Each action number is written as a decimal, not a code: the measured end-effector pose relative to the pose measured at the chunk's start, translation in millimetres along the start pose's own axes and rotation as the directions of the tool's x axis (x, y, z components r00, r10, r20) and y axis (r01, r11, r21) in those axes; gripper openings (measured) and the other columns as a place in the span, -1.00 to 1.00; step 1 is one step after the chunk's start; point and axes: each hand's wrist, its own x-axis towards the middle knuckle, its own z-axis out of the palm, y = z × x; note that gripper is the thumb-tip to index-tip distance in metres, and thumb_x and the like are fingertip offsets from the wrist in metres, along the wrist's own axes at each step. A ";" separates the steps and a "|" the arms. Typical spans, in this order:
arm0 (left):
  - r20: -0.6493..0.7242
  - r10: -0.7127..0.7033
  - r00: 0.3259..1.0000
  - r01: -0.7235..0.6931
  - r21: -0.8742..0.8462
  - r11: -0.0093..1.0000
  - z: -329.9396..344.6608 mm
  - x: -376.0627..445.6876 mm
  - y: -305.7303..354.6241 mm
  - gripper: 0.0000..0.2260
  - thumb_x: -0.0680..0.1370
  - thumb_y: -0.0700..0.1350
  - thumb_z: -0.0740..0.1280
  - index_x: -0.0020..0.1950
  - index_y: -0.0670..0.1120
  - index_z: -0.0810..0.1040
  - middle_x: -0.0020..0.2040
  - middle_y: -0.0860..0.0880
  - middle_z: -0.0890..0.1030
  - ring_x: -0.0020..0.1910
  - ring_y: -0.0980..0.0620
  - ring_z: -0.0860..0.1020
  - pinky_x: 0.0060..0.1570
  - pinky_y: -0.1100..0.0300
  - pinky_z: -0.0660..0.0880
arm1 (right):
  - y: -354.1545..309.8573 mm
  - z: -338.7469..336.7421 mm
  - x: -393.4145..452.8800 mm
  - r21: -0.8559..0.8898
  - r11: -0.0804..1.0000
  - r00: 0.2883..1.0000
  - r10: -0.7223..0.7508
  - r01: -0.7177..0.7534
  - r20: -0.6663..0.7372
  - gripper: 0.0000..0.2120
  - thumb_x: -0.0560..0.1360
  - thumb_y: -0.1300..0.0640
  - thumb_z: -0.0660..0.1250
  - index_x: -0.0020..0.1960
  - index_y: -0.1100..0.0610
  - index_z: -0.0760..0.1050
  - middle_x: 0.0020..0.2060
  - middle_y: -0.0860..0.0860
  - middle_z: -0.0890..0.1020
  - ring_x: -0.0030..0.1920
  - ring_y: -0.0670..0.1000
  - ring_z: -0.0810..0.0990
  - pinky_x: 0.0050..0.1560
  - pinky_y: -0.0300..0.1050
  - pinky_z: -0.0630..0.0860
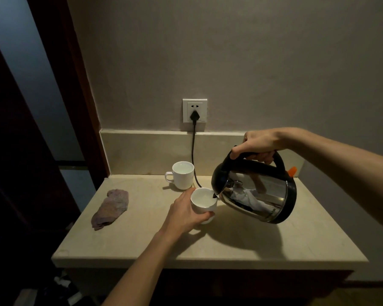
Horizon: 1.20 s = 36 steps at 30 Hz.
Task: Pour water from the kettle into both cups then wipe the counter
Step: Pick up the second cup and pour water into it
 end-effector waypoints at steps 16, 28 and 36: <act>-0.016 -0.007 1.000 0.007 0.016 1.000 -0.7 -2.0 -2.3 -0.39 0.25 0.41 0.54 0.16 0.58 0.26 0.04 0.55 0.45 0.11 0.57 0.41 -0.12 0.56 0.31 | -17.2 -3.4 5.0 -0.072 0.997 0.999 0.033 -0.031 0.017 -0.60 0.49 -0.19 0.34 -0.37 0.07 0.49 -0.52 -0.03 0.40 -0.53 -0.06 0.34 -0.48 -0.25 0.33; 0.003 -0.006 1.000 0.006 0.002 1.000 -2.6 -3.2 -3.6 -0.37 0.27 0.37 0.55 0.26 0.35 0.38 0.09 0.39 0.52 0.10 0.45 0.48 -0.07 0.50 0.38 | -24.5 -6.2 10.5 -0.111 0.993 0.998 0.045 -0.040 0.041 -0.62 0.48 -0.19 0.35 -0.36 0.07 0.49 -0.51 -0.02 0.38 -0.53 -0.06 0.33 -0.45 -0.25 0.33; -0.003 -0.020 1.000 0.020 -0.014 1.000 -1.9 -3.1 -3.9 -0.39 0.25 0.36 0.56 0.20 0.46 0.35 0.08 0.43 0.53 0.10 0.45 0.49 -0.06 0.50 0.38 | -30.6 -7.8 15.1 -0.121 0.991 0.996 0.057 -0.049 0.064 -0.61 0.42 -0.21 0.38 -0.42 0.04 0.50 -0.51 -0.03 0.40 -0.53 -0.05 0.34 -0.46 -0.26 0.35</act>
